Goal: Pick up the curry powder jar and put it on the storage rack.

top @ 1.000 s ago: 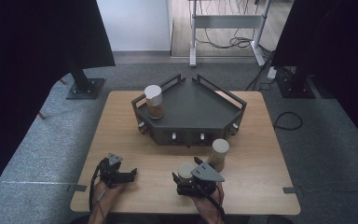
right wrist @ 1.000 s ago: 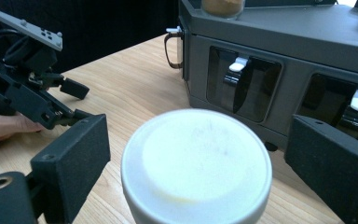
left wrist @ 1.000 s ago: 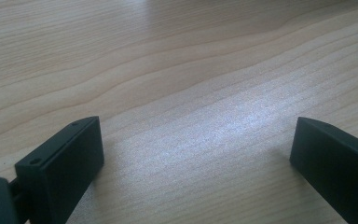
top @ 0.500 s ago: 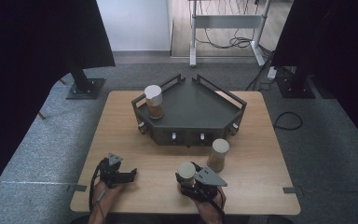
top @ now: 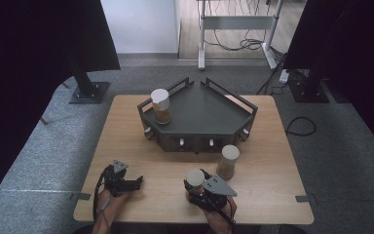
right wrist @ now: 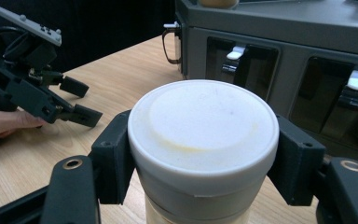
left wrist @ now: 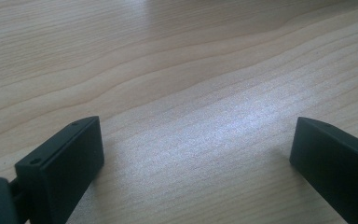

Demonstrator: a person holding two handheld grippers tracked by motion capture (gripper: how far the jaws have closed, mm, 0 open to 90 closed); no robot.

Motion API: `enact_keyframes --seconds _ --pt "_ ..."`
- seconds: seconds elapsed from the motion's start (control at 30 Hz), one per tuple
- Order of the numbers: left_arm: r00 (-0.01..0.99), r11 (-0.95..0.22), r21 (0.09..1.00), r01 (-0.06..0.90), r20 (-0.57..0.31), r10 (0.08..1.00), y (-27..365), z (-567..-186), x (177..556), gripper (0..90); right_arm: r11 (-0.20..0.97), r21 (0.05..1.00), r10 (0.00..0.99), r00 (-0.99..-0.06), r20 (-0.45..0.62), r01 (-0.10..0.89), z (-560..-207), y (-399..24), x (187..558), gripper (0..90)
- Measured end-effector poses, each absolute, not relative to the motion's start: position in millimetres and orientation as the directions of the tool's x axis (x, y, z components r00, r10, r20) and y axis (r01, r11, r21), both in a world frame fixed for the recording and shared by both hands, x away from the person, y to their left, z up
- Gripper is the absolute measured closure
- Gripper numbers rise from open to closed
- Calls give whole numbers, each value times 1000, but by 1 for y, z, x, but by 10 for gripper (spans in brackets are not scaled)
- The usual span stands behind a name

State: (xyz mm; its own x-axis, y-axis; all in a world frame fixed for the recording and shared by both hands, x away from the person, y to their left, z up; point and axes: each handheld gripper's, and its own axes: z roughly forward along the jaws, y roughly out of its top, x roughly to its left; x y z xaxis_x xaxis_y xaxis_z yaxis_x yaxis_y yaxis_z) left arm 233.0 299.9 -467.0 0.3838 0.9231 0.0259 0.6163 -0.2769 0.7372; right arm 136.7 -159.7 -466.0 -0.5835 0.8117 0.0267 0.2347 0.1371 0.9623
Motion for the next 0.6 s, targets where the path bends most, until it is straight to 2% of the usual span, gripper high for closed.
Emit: enact_keyframes --seconds 0.6 --pt "383 -277 737 617 26 923 300 -467 233 21 119 970 804 -594 30 210 -426 -163 148 328"
